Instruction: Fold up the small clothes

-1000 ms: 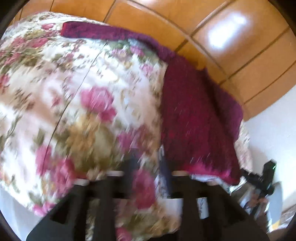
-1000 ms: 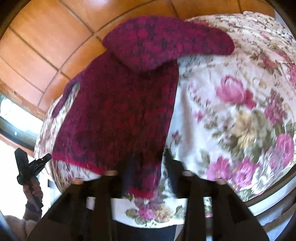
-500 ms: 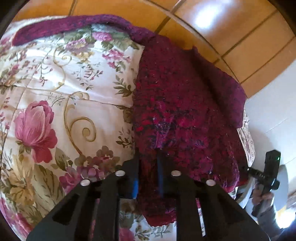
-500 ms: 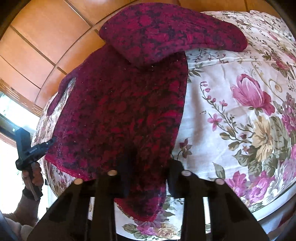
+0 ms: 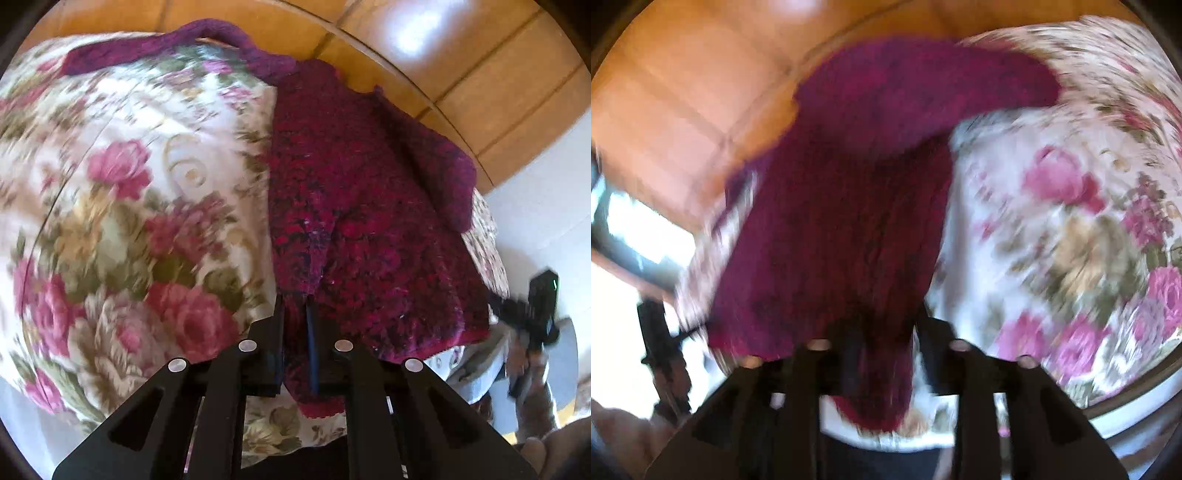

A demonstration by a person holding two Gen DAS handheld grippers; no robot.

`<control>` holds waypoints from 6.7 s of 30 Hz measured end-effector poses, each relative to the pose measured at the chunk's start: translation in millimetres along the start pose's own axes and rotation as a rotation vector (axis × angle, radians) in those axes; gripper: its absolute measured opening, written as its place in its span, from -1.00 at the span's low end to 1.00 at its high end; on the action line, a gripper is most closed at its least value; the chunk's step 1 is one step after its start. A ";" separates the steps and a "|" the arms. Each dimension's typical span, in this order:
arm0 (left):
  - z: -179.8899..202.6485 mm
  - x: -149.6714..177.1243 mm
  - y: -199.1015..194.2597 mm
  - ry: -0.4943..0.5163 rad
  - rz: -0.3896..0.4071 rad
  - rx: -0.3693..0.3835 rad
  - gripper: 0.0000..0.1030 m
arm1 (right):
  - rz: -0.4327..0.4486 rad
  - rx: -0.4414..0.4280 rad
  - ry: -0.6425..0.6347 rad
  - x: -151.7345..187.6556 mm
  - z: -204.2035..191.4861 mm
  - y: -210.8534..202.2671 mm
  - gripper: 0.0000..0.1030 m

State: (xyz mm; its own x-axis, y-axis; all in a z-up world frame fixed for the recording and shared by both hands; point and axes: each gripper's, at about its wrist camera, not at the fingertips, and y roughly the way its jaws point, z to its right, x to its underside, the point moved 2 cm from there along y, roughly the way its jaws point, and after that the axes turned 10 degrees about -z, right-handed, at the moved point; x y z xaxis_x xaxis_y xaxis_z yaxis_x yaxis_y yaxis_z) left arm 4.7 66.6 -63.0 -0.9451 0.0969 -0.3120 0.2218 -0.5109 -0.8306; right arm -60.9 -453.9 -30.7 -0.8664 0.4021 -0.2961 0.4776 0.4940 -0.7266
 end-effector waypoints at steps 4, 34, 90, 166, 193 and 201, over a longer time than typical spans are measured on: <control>12.6 -16.6 -7.3 0.057 0.029 -0.038 -0.77 | 0.139 -0.170 0.189 -51.9 41.7 -7.9 0.42; -17.9 -35.4 -1.9 -0.055 -0.021 -0.032 0.10 | 0.359 0.220 0.265 -207.5 104.4 -60.4 0.70; -290.7 -217.9 -77.8 -0.686 0.398 -0.322 -0.82 | -0.083 0.274 -0.497 -46.8 -136.5 180.6 0.96; 49.4 -160.0 74.2 0.029 0.140 -0.029 0.62 | 0.245 0.375 -0.354 -252.8 -96.0 72.8 -0.80; 41.3 -307.1 128.5 -0.062 0.059 0.026 -0.77 | 0.182 0.262 -0.167 -179.3 -8.0 23.9 0.11; 24.2 -295.4 86.6 -0.089 0.183 -0.032 -0.82 | 0.100 0.265 -0.243 -223.1 -46.2 100.8 -0.20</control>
State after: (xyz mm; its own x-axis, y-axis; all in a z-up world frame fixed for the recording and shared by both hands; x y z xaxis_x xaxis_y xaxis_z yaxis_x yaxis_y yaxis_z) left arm 297.3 -26.9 -31.7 -0.9054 -0.0713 -0.4185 0.3980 -0.4851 -0.7786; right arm 187.3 -458.2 -9.2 -0.8417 0.2277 -0.4896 0.5352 0.2319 -0.8123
